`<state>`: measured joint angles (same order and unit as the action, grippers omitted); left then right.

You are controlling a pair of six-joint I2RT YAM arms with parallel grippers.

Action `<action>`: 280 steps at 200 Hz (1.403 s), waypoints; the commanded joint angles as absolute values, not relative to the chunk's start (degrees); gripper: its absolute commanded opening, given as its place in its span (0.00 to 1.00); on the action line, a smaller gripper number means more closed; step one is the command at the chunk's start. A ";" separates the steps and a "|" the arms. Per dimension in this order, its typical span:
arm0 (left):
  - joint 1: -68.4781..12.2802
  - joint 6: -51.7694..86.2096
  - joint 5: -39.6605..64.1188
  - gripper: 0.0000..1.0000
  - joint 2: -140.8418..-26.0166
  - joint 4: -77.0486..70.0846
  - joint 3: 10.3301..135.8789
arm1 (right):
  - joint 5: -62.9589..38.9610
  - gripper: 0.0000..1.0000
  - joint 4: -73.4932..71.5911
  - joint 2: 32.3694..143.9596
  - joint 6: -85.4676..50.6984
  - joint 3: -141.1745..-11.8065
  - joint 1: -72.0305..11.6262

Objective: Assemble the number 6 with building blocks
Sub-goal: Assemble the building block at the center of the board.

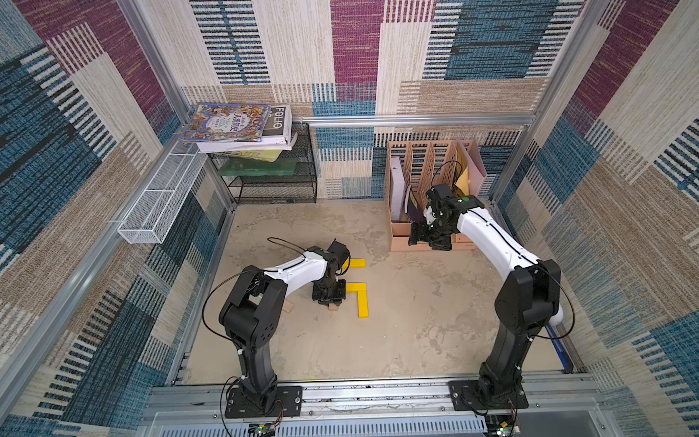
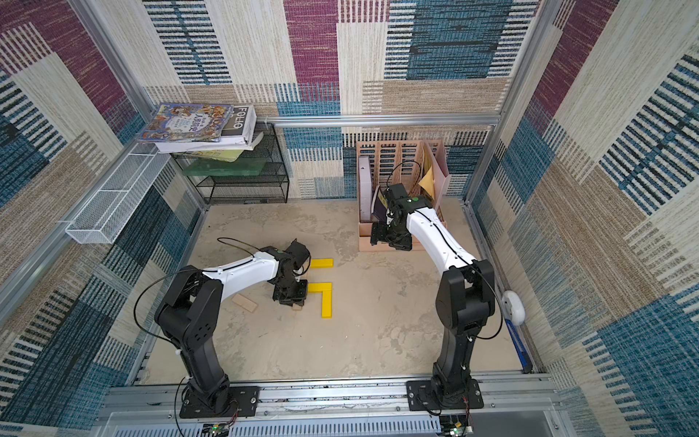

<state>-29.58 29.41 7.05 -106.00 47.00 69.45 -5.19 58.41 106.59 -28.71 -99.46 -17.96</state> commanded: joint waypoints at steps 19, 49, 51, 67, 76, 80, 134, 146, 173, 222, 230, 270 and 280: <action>-29.68 29.59 6.07 0.02 -106.28 47.74 69.76 | -5.62 0.86 57.92 106.20 -28.74 -99.76 -18.01; -29.71 29.62 6.06 0.02 -106.45 47.75 69.96 | -5.65 0.86 57.81 106.28 -28.91 -99.76 -17.97; -29.77 29.62 6.06 0.02 -106.44 47.77 70.03 | -5.65 0.86 57.83 106.26 -28.91 -99.76 -18.01; -29.79 29.53 6.04 0.02 -106.66 47.76 70.18 | -5.77 0.86 57.75 106.35 -29.01 -99.76 -18.02; -29.74 29.37 6.15 0.02 -106.85 47.75 70.46 | -5.86 0.86 57.63 106.37 -29.00 -99.91 -18.02; -29.79 29.36 6.16 0.02 -106.87 47.73 70.55 | -5.87 0.86 57.64 106.42 -29.08 -99.95 -18.02; -29.81 29.27 6.15 0.02 -107.41 48.05 71.31 | -5.98 0.85 57.39 106.73 -29.28 -100.28 -17.95; -29.82 29.27 6.17 0.03 -107.44 48.08 71.31 | -6.11 0.85 57.34 106.79 -29.27 -100.36 -18.00; -29.87 29.42 6.62 0.06 -107.47 48.20 71.13 | -6.24 0.85 57.43 106.97 -29.22 -100.44 -18.10; -30.13 30.78 6.96 0.28 -105.39 48.40 69.14 | -6.55 0.89 57.14 106.93 -28.88 -100.28 -18.45; -30.14 30.88 6.94 0.30 -104.82 48.40 68.86 | -6.68 0.89 57.02 106.95 -28.84 -100.36 -18.48; -30.22 31.62 6.27 0.39 -100.76 49.48 68.84 | -6.73 0.91 56.69 107.15 -28.65 -100.74 -19.02; -30.18 31.60 5.75 0.42 -99.80 49.41 68.98 | -6.64 0.91 56.45 107.20 -28.65 -100.49 -19.06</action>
